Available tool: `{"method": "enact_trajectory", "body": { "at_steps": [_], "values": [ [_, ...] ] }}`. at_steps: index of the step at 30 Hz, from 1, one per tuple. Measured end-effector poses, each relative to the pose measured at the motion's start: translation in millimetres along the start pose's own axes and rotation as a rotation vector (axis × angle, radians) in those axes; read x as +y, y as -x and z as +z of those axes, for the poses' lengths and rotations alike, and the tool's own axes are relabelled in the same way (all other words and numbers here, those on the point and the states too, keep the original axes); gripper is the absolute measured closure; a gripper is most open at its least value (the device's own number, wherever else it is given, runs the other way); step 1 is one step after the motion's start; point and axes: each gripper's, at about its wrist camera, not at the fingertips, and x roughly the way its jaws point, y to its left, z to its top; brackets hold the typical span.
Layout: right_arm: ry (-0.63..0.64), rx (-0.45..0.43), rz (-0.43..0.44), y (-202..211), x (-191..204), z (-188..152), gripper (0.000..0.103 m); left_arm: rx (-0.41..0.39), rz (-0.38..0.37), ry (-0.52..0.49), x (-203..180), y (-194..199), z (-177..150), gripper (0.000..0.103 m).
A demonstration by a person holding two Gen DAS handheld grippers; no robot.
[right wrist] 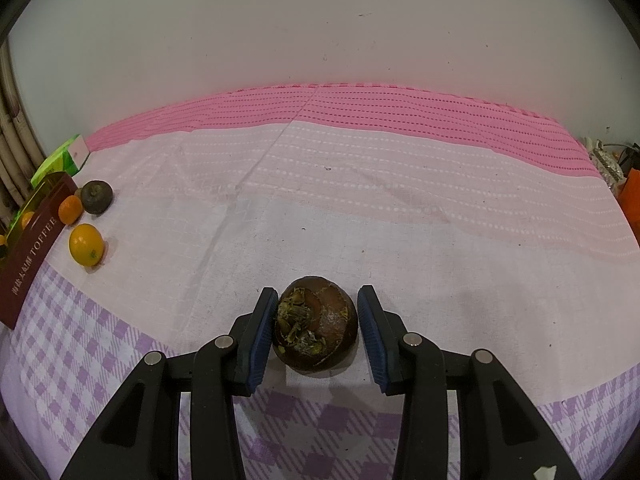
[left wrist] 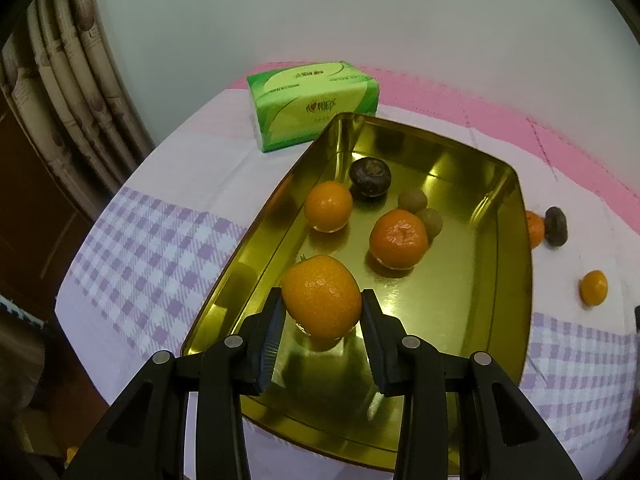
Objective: Organize fruits
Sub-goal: 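Carry the mandarin with the left gripper into the gold tin and release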
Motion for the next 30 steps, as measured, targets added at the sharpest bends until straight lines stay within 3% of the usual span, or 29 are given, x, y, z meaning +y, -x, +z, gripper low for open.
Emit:
{"method": "enact_trajectory", "body": {
  "at_steps": [30],
  "values": [
    [0.014, 0.003, -0.019, -0.7, 3.5, 0.0, 0.065, 0.011, 0.03, -0.033, 0.0, -15.1, -0.7, 0.064]
  ]
}}
